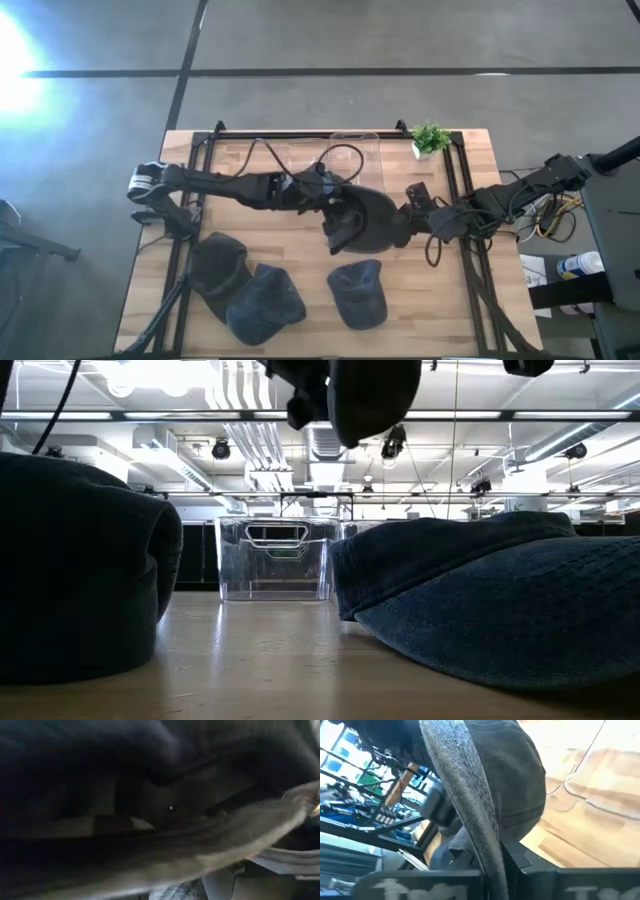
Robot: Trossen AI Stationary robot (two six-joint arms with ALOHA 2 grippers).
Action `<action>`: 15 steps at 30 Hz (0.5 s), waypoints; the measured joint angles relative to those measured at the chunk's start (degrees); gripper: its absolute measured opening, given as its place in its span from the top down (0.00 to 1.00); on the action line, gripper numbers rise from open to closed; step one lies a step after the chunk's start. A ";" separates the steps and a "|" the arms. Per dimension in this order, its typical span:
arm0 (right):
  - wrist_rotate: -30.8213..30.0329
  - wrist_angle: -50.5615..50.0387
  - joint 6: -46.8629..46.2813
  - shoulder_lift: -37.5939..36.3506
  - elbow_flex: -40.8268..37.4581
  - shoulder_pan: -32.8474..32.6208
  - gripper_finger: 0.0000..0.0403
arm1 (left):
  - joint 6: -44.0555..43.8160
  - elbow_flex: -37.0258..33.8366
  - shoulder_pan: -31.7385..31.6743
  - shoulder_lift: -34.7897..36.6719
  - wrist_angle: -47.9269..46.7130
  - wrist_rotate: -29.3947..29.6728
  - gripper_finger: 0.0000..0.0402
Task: Pick & Place hat
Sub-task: Put the right black cap into the right transparent bin
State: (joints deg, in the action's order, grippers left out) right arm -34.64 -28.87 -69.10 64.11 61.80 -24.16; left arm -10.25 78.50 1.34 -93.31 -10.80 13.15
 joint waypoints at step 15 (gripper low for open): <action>-6.67 -1.09 14.07 -3.19 0.00 -0.22 0.97 | -0.40 -0.04 0.28 8.88 -1.05 0.20 0.65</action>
State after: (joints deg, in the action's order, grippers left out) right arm -41.31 -29.96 -55.03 60.92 61.80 -24.38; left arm -10.66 78.46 1.63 -84.43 -11.86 13.35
